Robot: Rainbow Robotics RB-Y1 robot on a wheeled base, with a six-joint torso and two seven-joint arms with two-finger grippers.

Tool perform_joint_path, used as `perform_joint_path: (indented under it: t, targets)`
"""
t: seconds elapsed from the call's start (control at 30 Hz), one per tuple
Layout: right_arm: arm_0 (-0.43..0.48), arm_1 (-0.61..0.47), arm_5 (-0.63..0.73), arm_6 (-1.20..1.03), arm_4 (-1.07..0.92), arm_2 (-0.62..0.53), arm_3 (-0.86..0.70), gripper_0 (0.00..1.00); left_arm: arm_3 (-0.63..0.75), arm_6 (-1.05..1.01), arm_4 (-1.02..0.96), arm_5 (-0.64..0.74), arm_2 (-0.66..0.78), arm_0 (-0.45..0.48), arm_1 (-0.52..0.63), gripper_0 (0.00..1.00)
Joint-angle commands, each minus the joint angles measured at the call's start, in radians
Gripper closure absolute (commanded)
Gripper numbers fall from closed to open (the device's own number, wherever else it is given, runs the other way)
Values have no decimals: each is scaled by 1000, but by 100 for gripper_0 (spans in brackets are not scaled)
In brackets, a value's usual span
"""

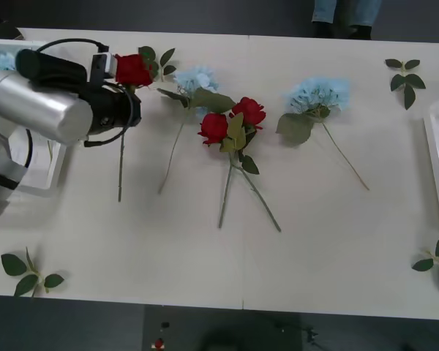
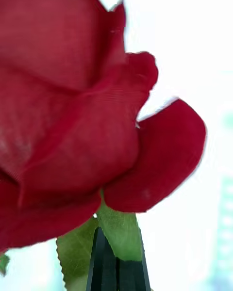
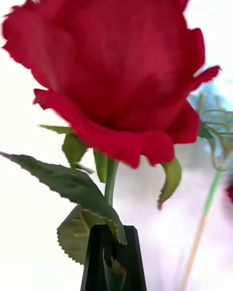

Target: Put the red flowers into the right box and the blue flowers into the left box

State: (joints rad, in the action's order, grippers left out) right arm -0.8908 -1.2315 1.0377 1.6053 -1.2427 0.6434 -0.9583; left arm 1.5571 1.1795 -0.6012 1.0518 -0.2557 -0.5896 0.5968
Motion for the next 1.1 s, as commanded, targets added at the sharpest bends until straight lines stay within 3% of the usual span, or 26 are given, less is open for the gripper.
perform_joint_path:
  t: [0.03, 0.27, 0.43, 0.47, 0.53, 0.57, 0.73, 0.93, 1.1]
  targets:
    - [72, -100, -50, 47, -57, -24, 16, 100, 135, 189, -161, 105, 167, 70, 60, 100]
    - [176, -128, -185, 93, -147, -38, 90, 100, 186, 473, -462, 284, 404, 148, 66, 100]
    - [197, -111, -228, 84, -208, -47, 148, 100, 78, 887, -767, 369, 510, 177, 66, 100]
    - [197, -106, -231, 84, -212, -47, 156, 95, 44, 993, -828, 375, 515, 182, 64, 100]
    - [197, -105, -235, 81, -213, -47, 159, 45, -3, 1112, -917, 376, 515, 188, 64, 100]
    - [197, -105, -237, 79, -213, -48, 159, 0, -48, 1226, -1006, 378, 507, 194, 58, 100]
    - [197, -103, -229, 76, -216, -48, 136, 0, -144, 1526, -1169, 378, 463, 194, 12, 100]
    - [205, -94, -223, 71, -296, -53, 42, 0, -167, 1526, -1322, 346, 400, 195, -81, 100]
    - [250, -32, -248, 79, -412, -120, -60, 0, -167, 1526, -1463, 271, 311, 195, -166, 100]
